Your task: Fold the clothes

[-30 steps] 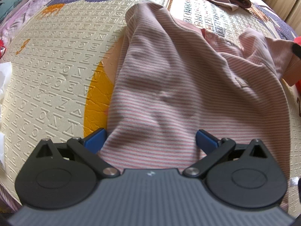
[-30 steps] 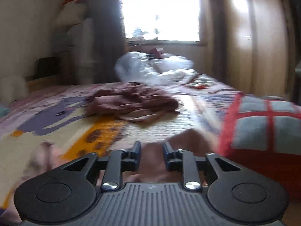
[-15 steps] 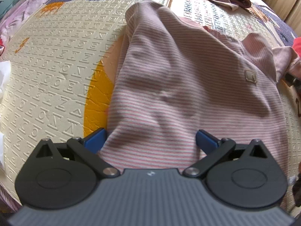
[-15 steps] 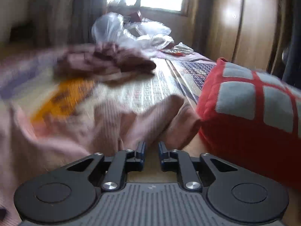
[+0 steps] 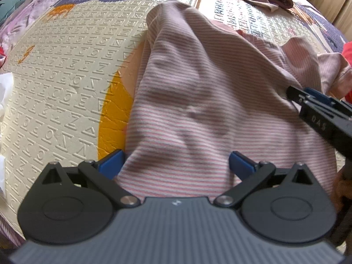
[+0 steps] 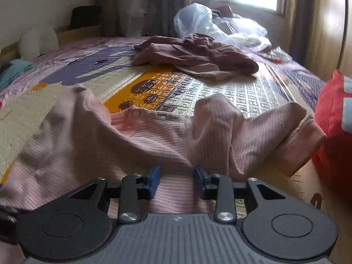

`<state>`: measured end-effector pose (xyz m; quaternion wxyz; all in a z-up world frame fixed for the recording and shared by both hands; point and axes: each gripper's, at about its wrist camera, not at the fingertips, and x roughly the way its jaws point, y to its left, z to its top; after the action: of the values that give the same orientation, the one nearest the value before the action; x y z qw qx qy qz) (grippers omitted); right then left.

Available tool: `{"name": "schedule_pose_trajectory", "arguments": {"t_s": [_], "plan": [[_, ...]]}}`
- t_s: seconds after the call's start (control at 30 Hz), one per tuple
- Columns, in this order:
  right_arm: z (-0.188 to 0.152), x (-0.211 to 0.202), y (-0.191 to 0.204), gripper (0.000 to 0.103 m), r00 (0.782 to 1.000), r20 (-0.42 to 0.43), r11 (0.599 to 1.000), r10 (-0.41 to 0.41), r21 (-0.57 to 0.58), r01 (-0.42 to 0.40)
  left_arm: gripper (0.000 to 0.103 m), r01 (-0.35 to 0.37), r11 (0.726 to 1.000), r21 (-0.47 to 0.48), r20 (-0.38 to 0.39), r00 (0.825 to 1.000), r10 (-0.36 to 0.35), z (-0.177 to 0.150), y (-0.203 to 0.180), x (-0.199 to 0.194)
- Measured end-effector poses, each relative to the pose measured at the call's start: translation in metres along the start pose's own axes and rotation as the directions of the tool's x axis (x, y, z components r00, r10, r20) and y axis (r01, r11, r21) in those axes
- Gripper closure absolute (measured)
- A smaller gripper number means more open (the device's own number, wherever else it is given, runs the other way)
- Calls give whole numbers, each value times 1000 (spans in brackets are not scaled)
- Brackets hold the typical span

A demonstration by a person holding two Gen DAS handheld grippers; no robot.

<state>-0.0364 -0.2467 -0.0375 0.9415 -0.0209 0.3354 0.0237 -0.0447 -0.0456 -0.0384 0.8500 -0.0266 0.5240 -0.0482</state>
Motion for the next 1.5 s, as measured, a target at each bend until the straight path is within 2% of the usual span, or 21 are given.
{"name": "schedule_pose_trajectory", "arguments": {"t_s": [0.13, 0.23, 0.27, 0.3, 0.33, 0.37, 0.4, 0.43, 0.63, 0.8, 1.03, 1.17, 1.2, 1.27, 1.33, 1.5], "plan": [[1, -10, 4, 67, 1000, 3, 1000, -24, 13, 24, 0, -2, 1000, 3, 0, 1000, 2, 0, 0, 1], [1, -24, 11, 63, 998, 50, 999, 32, -19, -31, 0, -4, 1000, 5, 0, 1000, 4, 0, -1, 1], [1, -28, 15, 51, 996, 64, 998, 58, -39, -55, 0, -4, 1000, 5, 0, 1000, 4, 0, -1, 1], [1, -28, 19, 26, 996, 60, 996, 69, -58, -65, 0, -5, 1000, 6, 0, 1000, 5, 0, -1, 2], [-2, -19, 23, 20, 998, 20, 995, 52, -80, -50, 0, -6, 1000, 7, 0, 1000, 6, 0, -1, 2], [-6, -7, 27, 17, 999, -38, 994, 22, -107, -26, 0, -7, 1000, 8, 1, 1000, 7, 1, -1, 2], [-10, 0, 27, 11, 999, -51, 993, 9, -116, -15, 0, -7, 1000, 8, 1, 1000, 7, 1, -2, 2], [-11, 3, 23, 10, 999, -33, 995, 20, -99, -23, 0, -8, 1000, 9, 1, 1000, 8, 1, -2, 2], [-3, 0, 15, 15, 998, -54, 998, 33, -43, -35, 0, -9, 1000, 5, 7, 1000, 9, 0, -2, 2], [-8, 4, 23, 1, 996, -73, 995, 52, -82, -58, 0, -26, 1000, 2, 29, 999, 26, -3, -5, 1], [-10, 3, 15, 1, 995, -44, 993, 94, -61, -97, 0, -48, 999, -7, 54, 997, 49, -8, -8, -2], [-5, -6, 1, 9, 992, 2, 987, 123, 100, -122, 0, -44, 999, -15, 34, 998, 44, -12, -6, -8], [1, -7, 0, 17, 988, 5, 977, 152, 149, -151, 0, -40, 999, -17, 25, 999, 41, -13, -5, -9], [18, -8, 7, 23, 974, 4, 956, 225, 194, -222, 0, -25, 999, -29, 0, 1000, 25, -14, -2, -11], [41, -10, 28, 23, 964, 0, 951, 267, 161, -264, 0, -29, 999, -28, -5, 1000, 28, -16, -3, -11], [93, -10, 109, 24, 949, -52, 944, 312, -98, -316, 0, -14, 999, -45, -48, 999, 12, -19, -1, -15]]}}
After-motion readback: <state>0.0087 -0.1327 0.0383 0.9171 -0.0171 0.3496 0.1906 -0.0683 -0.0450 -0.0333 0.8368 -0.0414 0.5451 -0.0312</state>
